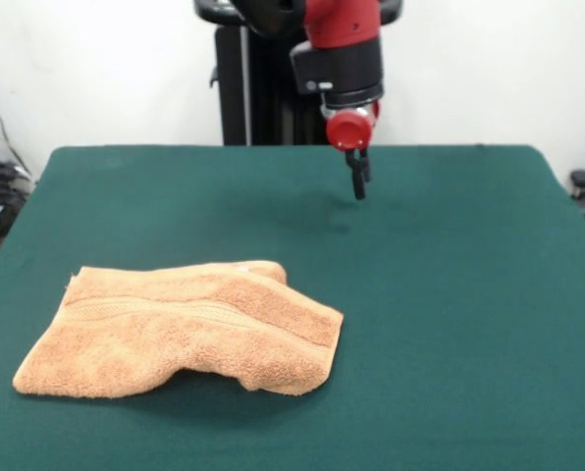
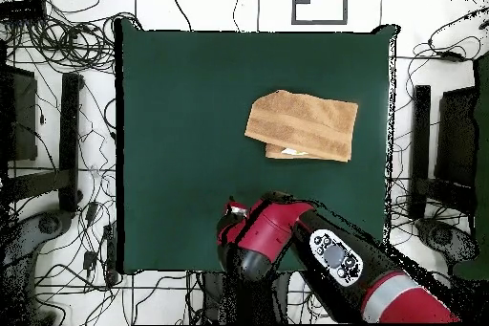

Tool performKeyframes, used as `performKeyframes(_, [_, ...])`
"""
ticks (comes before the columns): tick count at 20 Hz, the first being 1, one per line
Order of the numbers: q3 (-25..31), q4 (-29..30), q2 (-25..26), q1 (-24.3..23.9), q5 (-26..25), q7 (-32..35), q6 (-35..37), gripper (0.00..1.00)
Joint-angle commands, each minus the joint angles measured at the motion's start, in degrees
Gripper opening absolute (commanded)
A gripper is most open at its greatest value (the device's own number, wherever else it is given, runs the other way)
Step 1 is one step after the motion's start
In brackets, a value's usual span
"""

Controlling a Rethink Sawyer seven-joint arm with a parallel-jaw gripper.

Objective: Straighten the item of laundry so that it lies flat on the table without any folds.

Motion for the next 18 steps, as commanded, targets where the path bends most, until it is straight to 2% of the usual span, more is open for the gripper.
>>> performKeyframes(1, [0.7, -7.3, 5.0, -1.8, 4.2, -2.2, 6.6, 1.0])
performKeyframes(10, [1.1, -9.8, 7.5, -3.1, 3.7, -4.5, 6.8, 1.0])
performKeyframes(18, [1.0, -10.1, 7.5, -3.0, 3.6, -4.5, 6.8, 1.0])
